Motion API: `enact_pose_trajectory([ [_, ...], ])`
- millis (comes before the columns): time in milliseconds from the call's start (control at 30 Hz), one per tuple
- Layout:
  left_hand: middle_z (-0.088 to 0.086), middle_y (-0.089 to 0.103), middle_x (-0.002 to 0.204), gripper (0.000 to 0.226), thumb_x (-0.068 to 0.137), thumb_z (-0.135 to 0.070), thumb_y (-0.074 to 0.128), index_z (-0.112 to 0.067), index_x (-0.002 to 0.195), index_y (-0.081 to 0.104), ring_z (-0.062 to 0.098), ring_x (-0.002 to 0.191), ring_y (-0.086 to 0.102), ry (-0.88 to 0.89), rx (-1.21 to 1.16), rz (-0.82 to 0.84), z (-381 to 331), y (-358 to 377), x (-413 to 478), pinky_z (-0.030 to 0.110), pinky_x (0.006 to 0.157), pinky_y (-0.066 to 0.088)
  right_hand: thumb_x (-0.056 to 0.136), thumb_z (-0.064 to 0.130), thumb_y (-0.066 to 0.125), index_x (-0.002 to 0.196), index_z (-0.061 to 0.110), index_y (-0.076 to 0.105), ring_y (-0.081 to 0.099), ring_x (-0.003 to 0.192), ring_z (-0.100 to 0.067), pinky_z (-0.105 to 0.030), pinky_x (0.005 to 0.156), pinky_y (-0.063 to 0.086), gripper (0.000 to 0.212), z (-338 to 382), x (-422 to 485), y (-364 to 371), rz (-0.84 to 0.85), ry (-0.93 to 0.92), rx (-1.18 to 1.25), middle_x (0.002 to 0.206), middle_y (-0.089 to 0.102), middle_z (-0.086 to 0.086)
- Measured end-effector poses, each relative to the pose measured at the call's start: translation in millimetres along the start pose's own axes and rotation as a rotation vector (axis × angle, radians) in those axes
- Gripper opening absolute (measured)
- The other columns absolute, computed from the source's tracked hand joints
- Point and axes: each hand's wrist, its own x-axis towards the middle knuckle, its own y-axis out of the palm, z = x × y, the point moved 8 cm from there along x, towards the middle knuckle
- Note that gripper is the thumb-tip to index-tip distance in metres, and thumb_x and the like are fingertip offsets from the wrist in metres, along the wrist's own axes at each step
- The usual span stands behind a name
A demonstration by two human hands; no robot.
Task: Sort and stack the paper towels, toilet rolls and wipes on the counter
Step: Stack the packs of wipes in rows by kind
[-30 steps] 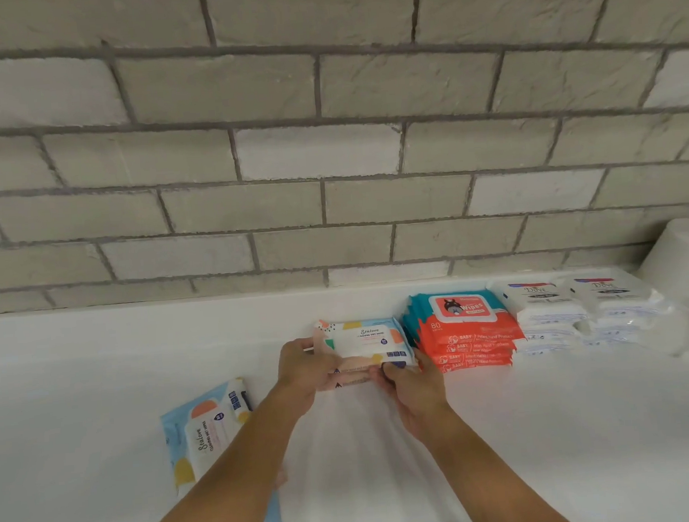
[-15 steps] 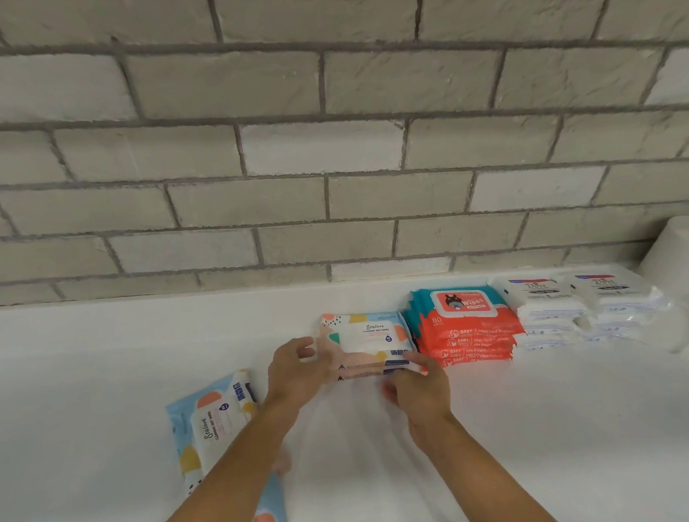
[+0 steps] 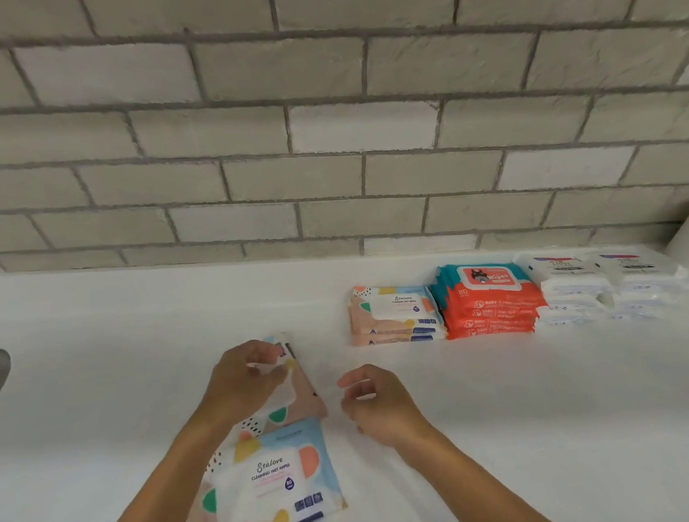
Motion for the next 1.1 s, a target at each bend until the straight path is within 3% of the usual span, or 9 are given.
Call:
enact_pose_trajectory([
  [100, -0.01, 0.067, 0.102, 0.019, 0.08, -0.021, 0.077, -0.026, 0.097, 0.069, 0.007, 0.089, 0.063, -0.02, 0.154, 0.103, 20, -13, -15, 0.021, 0.072, 0.044, 0.084, 0.021, 0.072, 0.107, 0.025, 0.062, 0.057, 0.086, -0.007, -0.016, 0.072, 0.047, 0.025, 1, -15, 24, 0.113, -0.084, -0.172, 0.094, 0.056, 0.015],
  [200, -0.012, 0.065, 0.102, 0.029, 0.079, -0.032, 0.078, -0.027, 0.105, 0.067, 0.002, 0.086, 0.059, -0.015, 0.363, 0.19, 34, -24, -29, 0.012, 0.068, 0.041, 0.077, 0.022, 0.081, 0.103, 0.031, 0.057, 0.052, 0.087, -0.001, -0.006, 0.073, 0.042, 0.037, 4, -30, 46, 0.208, -0.2, -0.257, 0.103, 0.053, 0.013],
  [333, -0.011, 0.061, 0.106, 0.039, 0.077, -0.048, 0.077, -0.027, 0.108, 0.064, 0.003, 0.089, 0.057, -0.032, 0.523, 0.289, 44, -30, -44, 0.008, 0.066, 0.039, 0.072, 0.029, 0.084, 0.114, 0.039, 0.054, 0.047, 0.114, -0.018, -0.016, 0.095, 0.037, 0.052, 2, -47, 59, 0.205, -0.253, -0.431, 0.12, 0.043, 0.0],
  [467, -0.015, 0.055, 0.105, 0.049, 0.074, -0.05, 0.078, -0.03, 0.114, 0.06, 0.004, 0.098, 0.055, -0.02, 0.591, 0.404, 48, -18, -56, 0.012, 0.079, 0.042, 0.076, 0.036, 0.079, 0.133, 0.033, 0.052, 0.034, 0.119, -0.021, -0.018, 0.099, 0.03, 0.063, -1, -60, 64, 0.166, -0.334, -0.554, 0.124, 0.037, 0.0],
  [533, -0.014, 0.054, 0.109, 0.054, 0.072, -0.055, 0.078, -0.033, 0.116, 0.056, 0.005, 0.098, 0.054, -0.013, 0.609, 0.426, 45, -14, -60, 0.013, 0.076, 0.044, 0.077, 0.04, 0.077, 0.134, 0.034, 0.051, 0.032, 0.12, -0.02, -0.021, 0.102, 0.032, 0.063, -2, -64, 64, 0.133, -0.348, -0.581, 0.127, 0.037, 0.0],
  [800, -0.017, 0.059, 0.1, 0.041, 0.069, -0.053, 0.081, -0.034, 0.101, 0.063, 0.002, 0.088, 0.06, 0.088, 0.588, 0.457, 25, -5, -66, 0.011, 0.062, 0.047, 0.077, 0.041, 0.075, 0.134, 0.036, 0.049, 0.033, 0.12, -0.019, -0.022, 0.099, 0.032, 0.063, -7, -69, 61, 0.063, -0.366, -0.571, 0.128, 0.039, 0.001],
  [933, -0.015, 0.068, 0.094, 0.039, 0.066, -0.054, 0.083, -0.027, 0.091, 0.071, 0.003, 0.085, 0.065, 0.089, 0.584, 0.486, 23, -6, -65, 0.022, 0.072, 0.058, 0.077, 0.038, 0.076, 0.132, 0.04, 0.049, 0.034, 0.117, -0.017, -0.021, 0.099, 0.033, 0.062, -8, -70, 60, 0.064, -0.367, -0.524, 0.125, 0.041, 0.004],
  [1100, -0.012, 0.063, 0.098, 0.037, 0.071, -0.052, 0.079, -0.028, 0.096, 0.065, 0.004, 0.09, 0.062, 0.106, 0.588, 0.496, 20, -1, -68, 0.02, 0.073, 0.055, 0.076, 0.029, 0.076, 0.126, 0.04, 0.048, 0.036, 0.114, -0.013, -0.015, 0.091, 0.031, 0.058, -12, -71, 54, 0.052, -0.344, -0.408, 0.119, 0.042, 0.007],
])
